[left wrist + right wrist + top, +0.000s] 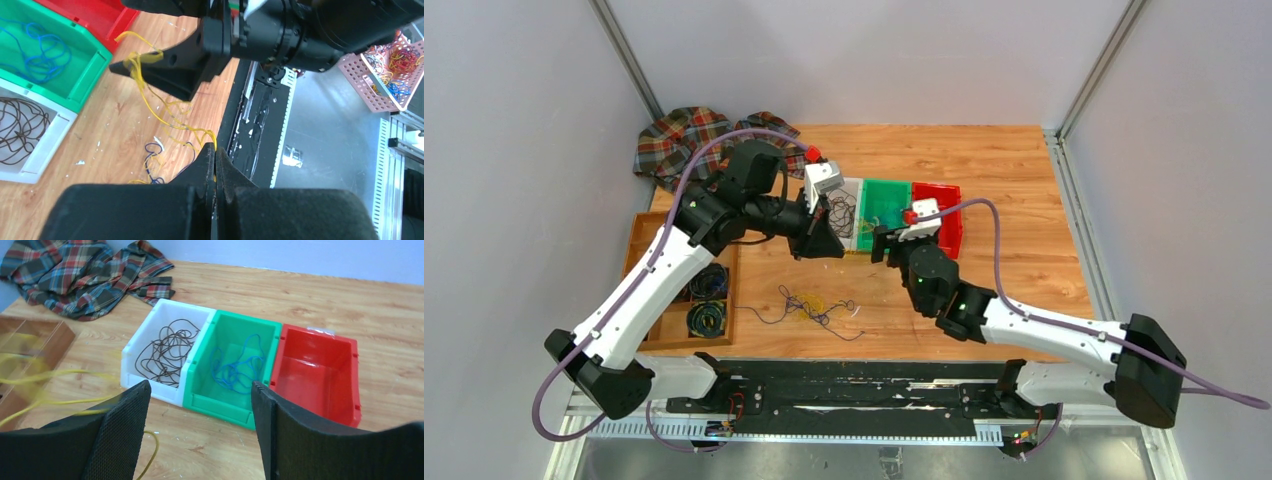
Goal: Untangle the cables
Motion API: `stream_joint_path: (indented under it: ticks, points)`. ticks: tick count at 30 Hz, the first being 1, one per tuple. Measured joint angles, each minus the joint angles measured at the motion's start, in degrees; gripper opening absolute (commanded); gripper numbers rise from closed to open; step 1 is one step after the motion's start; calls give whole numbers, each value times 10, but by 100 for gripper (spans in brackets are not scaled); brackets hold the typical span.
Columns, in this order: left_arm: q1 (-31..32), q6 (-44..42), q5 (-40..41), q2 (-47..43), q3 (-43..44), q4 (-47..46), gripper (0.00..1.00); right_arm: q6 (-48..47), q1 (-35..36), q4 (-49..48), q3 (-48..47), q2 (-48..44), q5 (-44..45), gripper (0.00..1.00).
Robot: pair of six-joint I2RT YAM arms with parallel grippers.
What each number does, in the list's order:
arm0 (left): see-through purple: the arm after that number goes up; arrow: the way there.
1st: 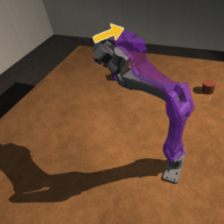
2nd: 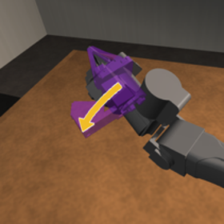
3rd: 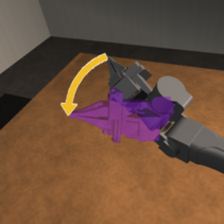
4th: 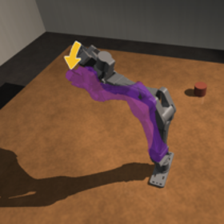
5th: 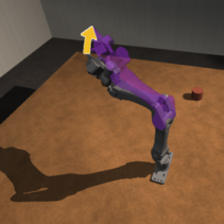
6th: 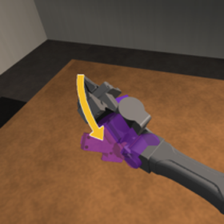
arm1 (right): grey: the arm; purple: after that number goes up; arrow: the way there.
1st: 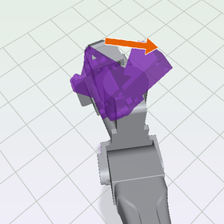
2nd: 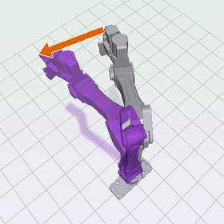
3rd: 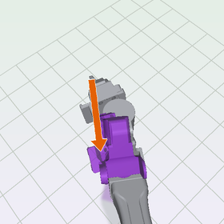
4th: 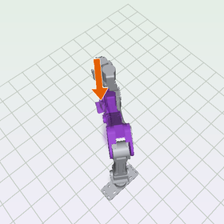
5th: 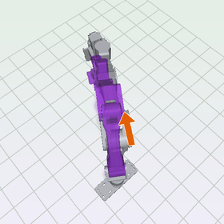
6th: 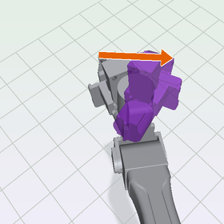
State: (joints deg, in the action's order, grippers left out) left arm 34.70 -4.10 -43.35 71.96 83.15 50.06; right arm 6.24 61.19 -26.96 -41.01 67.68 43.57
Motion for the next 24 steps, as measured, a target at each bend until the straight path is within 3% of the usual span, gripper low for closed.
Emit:
stream_joint_path:
  ticks: [7, 16, 24]
  points:
    - [0, -9, -12, -5, 43, 17, 1, 87, -57, 38, 62, -83, -29, 72]
    - [0, -34, -10, -7, 61, 32, 1, 136, -105, 97, 98, -166, -78, 63]
    - [0, -69, 7, 21, 70, 41, 1, 150, -142, 141, 97, -219, -121, 77]
